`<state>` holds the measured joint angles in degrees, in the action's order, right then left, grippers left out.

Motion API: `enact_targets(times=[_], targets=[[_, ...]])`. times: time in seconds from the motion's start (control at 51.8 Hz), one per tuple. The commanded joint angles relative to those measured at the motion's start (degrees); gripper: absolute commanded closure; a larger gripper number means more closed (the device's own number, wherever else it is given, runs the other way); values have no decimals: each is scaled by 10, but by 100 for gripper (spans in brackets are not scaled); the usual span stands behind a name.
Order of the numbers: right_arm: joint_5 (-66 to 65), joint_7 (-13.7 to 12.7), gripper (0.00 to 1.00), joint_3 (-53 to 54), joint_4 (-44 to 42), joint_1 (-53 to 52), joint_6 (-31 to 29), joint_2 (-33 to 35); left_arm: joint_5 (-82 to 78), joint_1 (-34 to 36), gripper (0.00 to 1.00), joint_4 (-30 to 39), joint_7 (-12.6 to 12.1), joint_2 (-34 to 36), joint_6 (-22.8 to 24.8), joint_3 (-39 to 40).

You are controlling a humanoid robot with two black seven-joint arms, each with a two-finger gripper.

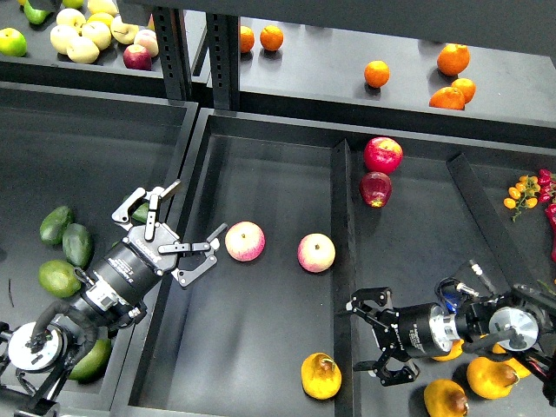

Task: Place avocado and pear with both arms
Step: 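Move the right gripper down to the yellow pear nearest the robot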

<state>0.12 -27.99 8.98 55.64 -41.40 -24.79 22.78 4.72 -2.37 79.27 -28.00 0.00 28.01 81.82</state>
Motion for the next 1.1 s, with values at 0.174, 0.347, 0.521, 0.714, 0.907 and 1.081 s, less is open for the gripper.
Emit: enact_targets(times=[0.174,0.347,0.521,0.714,0.907,1.081], targets=[[-11,0,2,-14,-27,3,0,-26,0,0,1,0,0,0,0,0],[-14,0,2,-18,-53,3,0,-50,0,0,1,0,0,0,0,0],[-14,0,2,-18,-76,4,0,-74,-1,1,1,0,0,0,0,-1],[-14,0,4,-18,-96,5,0,-85,0,1,1,0,0,0,0,-1],[-14,0,8,-22,-104,9,0,-88,0,1,1,0,0,0,0,-1],[-14,0,9,-30,-113,11,0,-99,0,1,1,0,0,0,0,-1]])
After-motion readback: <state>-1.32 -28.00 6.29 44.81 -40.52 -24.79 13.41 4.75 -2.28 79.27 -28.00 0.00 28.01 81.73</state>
